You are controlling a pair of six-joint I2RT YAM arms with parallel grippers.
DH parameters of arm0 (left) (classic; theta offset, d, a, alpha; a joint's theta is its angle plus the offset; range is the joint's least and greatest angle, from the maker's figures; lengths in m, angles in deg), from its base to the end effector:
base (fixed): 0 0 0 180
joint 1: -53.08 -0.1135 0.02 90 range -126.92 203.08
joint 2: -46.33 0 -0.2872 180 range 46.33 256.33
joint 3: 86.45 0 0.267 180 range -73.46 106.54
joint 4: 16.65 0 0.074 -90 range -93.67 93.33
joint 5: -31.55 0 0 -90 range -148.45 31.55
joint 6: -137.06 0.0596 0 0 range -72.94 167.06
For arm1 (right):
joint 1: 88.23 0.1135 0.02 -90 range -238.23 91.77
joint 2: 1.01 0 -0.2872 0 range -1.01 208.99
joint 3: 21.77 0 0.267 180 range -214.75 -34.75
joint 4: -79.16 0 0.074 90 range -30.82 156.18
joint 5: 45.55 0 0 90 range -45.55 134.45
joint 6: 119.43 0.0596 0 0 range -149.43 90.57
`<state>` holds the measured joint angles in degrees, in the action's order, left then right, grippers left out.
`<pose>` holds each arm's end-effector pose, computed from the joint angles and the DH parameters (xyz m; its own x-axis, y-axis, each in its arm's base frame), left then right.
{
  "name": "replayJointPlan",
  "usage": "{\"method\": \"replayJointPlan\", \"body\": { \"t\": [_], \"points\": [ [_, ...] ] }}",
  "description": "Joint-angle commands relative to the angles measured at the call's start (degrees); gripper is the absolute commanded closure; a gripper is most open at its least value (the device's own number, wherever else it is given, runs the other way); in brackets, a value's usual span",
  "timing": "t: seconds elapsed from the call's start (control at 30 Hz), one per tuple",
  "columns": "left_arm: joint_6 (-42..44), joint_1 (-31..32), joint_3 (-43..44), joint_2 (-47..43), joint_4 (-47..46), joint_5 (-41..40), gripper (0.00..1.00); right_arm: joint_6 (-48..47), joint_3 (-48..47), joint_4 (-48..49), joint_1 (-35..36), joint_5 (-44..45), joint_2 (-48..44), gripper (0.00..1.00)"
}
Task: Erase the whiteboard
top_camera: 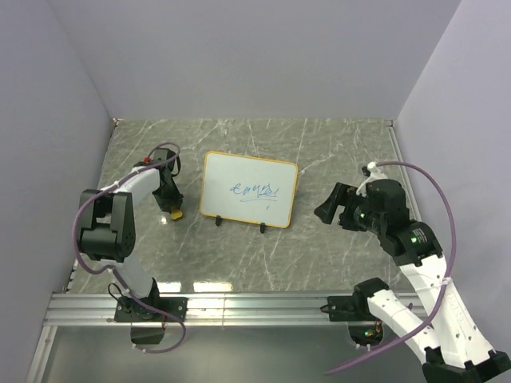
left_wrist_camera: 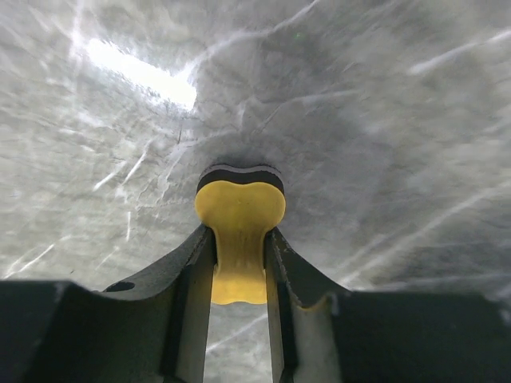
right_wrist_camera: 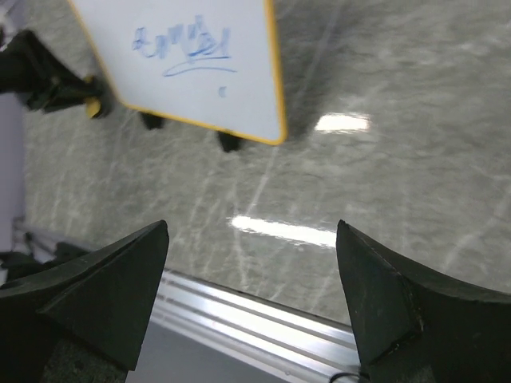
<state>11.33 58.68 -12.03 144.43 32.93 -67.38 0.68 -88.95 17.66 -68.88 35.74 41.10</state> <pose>0.3425 -0.0243 0.1634 -0.8040 -0.5008 -0.3206 -0.5144 0.8562 -0.0475 0.1439 0.0601 0.3403 -0.7067 0.2774 -0.6509 -0.1017 0.8706 0.4814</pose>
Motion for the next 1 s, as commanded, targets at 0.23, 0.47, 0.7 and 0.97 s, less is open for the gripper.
{"method": "replayJointPlan", "body": {
  "t": [0.23,0.47,0.7,0.97],
  "points": [
    [1.37,8.43,14.41,-12.32,8.48,-4.43,1.0,1.09,-5.3,17.21,-0.1,-13.71,11.84,0.06],
    [-2.68,24.79,16.0,-14.43,5.86,-5.05,1.0,-0.93,-10.58,21.88,-2.13,-11.68,24.94,0.06],
    [-5.41,36.56,19.6,-5.92,1.99,-6.28,1.0,-1.1,-11.72,26.97,-5.38,-15.72,34.35,0.07],
    [-4.97,41.76,27.94,3.31,-1.44,-5.75,1.0,-0.23,-15.84,32.07,-6.08,-22.66,41.82,0.08]
  ]
}}
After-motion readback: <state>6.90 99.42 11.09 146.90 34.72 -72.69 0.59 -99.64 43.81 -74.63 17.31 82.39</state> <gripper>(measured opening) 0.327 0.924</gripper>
